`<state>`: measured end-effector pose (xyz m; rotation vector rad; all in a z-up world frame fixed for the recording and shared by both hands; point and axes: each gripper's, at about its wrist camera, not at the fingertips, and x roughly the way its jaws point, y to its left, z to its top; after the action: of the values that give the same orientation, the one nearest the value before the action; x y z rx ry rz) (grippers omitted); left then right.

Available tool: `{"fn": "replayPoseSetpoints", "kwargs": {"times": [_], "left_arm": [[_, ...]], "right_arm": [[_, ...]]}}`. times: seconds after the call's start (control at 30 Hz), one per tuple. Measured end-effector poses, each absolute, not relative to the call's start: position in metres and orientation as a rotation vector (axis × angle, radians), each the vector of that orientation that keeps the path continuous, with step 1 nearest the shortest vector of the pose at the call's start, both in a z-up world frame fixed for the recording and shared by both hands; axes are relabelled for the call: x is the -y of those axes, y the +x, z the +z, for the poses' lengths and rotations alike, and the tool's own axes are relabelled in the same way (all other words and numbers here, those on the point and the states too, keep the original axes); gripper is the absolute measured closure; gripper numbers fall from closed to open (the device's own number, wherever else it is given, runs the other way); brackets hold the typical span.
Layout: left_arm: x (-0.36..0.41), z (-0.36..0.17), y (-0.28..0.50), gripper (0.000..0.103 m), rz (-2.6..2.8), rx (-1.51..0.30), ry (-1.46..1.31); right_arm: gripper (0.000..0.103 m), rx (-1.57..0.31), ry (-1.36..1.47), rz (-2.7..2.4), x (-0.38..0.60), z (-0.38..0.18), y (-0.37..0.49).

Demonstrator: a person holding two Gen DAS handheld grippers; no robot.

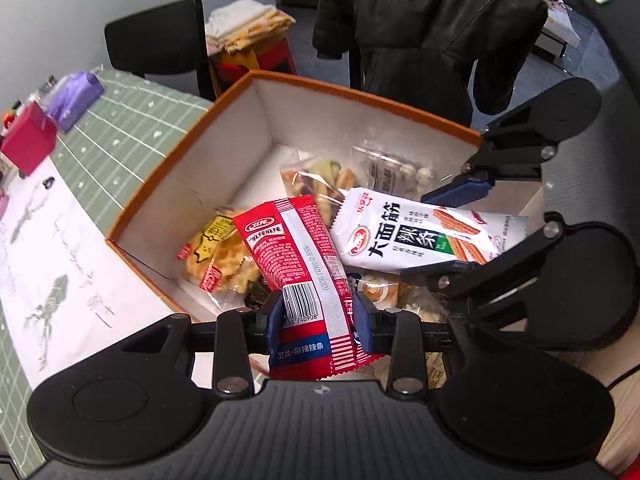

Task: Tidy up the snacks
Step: 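Lift both packets and carry them over the orange box, then open both tools to drop the packets into the box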

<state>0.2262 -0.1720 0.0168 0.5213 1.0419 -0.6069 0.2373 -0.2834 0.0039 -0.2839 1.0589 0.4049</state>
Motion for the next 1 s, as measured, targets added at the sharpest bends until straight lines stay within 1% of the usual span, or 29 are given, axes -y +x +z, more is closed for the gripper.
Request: {"fn": "replayPoseSetpoints", "kwargs": {"times": [0.13,0.23,0.33,0.4,0.47,0.53,0.6,0.67,0.73,0.8,1.0], "left_arm": [[0.175,0.006,0.233,0.061,-0.607,-1.077,0.509],[0.177,0.003,0.237,0.058,-0.606,-1.098,0.496],[0.179,0.002,0.236,0.052,-0.606,-1.106,0.506],[0.18,0.003,0.237,0.045,-0.609,-1.113,0.511],[0.18,0.003,0.236,0.041,-0.618,-1.132,0.506],[0.178,0.005,0.235,0.038,-0.613,-1.142,0.501],[0.176,0.011,0.232,0.035,-0.613,-1.142,0.494],[0.171,0.019,0.228,0.033,-0.614,-1.134,0.471],[0.166,0.031,0.221,0.031,-0.611,-1.106,0.448],[0.162,0.044,0.21,0.029,-0.607,-1.072,0.437],[0.14,0.085,0.169,0.029,-0.53,-0.967,0.397]], "right_arm": [[0.056,-1.08,-0.301,0.411,0.283,-0.004,0.239],[0.056,-1.083,-0.317,0.414,0.281,-0.007,0.24],[0.053,-1.085,-0.339,0.416,0.28,-0.009,0.239],[0.052,-1.093,-0.347,0.417,0.279,-0.01,0.238],[0.051,-1.096,-0.358,0.413,0.279,-0.01,0.237],[0.047,-1.087,-0.375,0.408,0.277,-0.009,0.235],[0.042,-1.07,-0.386,0.405,0.277,-0.005,0.232],[0.04,-1.053,-0.385,0.406,0.276,0.002,0.229],[0.035,-1.027,-0.384,0.401,0.276,0.009,0.225],[0.032,-0.993,-0.38,0.398,0.275,0.019,0.219],[0.028,-0.88,-0.347,0.406,0.267,0.049,0.194]]}}
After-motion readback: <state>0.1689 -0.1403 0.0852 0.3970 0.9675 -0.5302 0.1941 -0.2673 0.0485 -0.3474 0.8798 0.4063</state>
